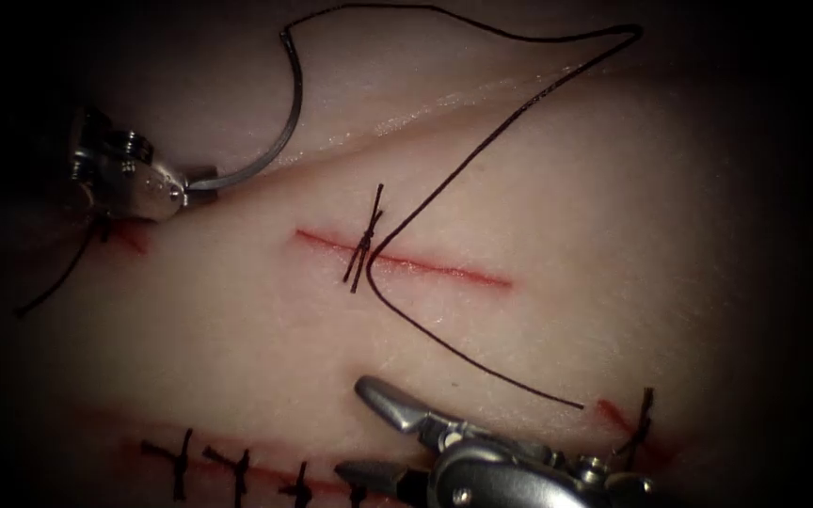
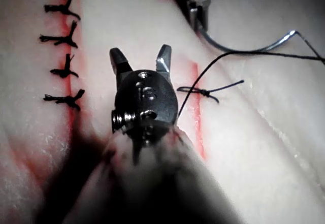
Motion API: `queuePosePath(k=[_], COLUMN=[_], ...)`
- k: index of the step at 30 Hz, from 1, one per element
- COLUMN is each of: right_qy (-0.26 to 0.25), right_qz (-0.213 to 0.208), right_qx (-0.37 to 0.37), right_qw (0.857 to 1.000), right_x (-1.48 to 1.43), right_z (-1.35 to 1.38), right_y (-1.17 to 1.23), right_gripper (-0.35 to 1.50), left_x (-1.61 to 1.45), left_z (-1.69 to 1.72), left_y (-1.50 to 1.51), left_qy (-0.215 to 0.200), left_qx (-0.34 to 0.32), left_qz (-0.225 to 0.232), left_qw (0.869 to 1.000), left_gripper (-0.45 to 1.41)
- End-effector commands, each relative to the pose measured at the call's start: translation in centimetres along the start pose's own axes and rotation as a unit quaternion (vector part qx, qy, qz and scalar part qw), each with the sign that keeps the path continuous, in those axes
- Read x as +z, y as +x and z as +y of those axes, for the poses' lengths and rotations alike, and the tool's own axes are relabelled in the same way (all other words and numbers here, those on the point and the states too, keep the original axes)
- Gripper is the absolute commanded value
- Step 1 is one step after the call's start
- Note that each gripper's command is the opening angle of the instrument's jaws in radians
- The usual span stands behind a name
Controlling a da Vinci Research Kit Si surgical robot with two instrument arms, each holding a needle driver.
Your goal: Wound Closure
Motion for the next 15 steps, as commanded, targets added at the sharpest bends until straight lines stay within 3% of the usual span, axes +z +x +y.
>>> queuePosePath(k=[1, 3, 6, 7, 9, 10, 14, 15], right_qy=[-0.001, -0.011, -0.036, -0.054, -0.067, -0.088, -0.130, -0.135], right_qz=[-0.002, -0.002, 0.008, 0.021, 0.027, 0.040, 0.036, 0.032], right_qx=[0.019, 0.052, 0.103, 0.131, 0.149, 0.200, 0.222, 0.229], right_qw=[1.000, 0.999, 0.994, 0.990, 0.986, 0.975, 0.966, 0.963], right_x=[0.22, 0.33, 0.50, 0.57, 0.59, 0.58, 0.46, 0.41], right_z=[-0.05, -0.01, 0.09, 0.17, 0.25, 0.39, 0.61, 0.69], right_y=[0.01, 0.01, 0.00, -0.03, -0.05, -0.07, -0.10, -0.09], right_gripper=[0.88, 0.81, 0.90, 0.75, 0.65, 0.53, 0.34, 0.41], left_x=[-0.03, -0.13, -0.31, -0.43, -0.49, -0.57, -0.67, -0.69], left_z=[0.07, 0.07, 0.11, 0.16, 0.21, 0.28, 0.39, 0.42], left_y=[0.07, 0.17, 0.36, 0.48, 0.54, 0.61, 0.71, 0.73], left_qy=[0.009, 0.020, 0.045, 0.064, 0.072, 0.077, 0.082, 0.085], left_qx=[-0.016, -0.028, -0.052, -0.068, -0.075, -0.081, -0.088, -0.091], left_qz=[0.013, 0.021, 0.031, 0.037, 0.038, 0.036, 0.035, 0.034], left_qw=[1.000, 0.999, 0.997, 0.995, 0.994, 0.993, 0.992, 0.992], left_gripper=[-0.45, -0.45, -0.45, -0.45, -0.45, -0.45, -0.45, -0.45])
